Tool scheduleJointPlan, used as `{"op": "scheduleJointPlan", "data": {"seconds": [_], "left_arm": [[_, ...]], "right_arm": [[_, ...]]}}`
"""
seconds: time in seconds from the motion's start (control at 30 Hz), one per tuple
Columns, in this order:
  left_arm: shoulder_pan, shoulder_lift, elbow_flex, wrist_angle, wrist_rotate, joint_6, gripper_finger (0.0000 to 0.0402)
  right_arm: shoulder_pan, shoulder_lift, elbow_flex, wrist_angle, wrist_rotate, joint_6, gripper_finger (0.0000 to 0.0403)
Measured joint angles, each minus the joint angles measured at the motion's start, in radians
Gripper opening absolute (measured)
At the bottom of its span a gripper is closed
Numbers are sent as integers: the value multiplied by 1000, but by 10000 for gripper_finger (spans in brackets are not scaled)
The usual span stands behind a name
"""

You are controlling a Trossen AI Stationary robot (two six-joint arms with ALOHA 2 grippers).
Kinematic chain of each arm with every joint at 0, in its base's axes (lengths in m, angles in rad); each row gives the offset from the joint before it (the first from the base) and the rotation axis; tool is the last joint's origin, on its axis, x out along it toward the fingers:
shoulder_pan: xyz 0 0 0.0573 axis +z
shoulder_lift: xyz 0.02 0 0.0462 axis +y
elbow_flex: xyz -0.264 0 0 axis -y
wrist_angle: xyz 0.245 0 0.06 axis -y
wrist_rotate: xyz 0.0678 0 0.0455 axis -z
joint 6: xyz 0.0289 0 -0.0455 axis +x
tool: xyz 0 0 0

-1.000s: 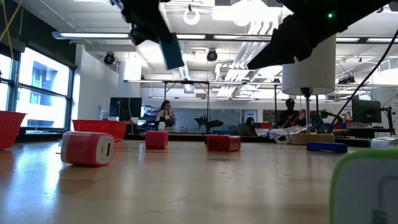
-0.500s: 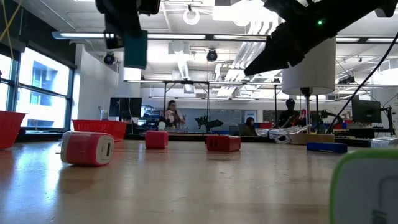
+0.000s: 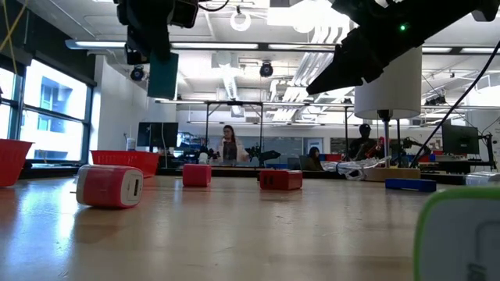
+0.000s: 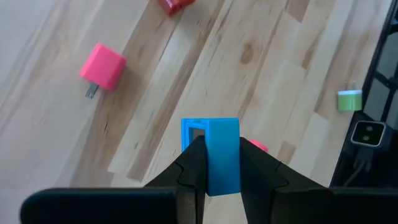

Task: Pick & Place Office items
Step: Put the light blue digital clock into the bottom red bin

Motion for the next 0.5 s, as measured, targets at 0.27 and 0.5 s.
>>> {"op": "scheduleJointPlan", "data": {"seconds": [0.27,0.5], "left_arm": [[-2,-1,0,-43,4,-39,61],[-42,-42,0,-129,-5,-100,62]], "right_arm": [[0,0,0,0,0,-3,215],[0,0,0,0,0,-3,215]]}}
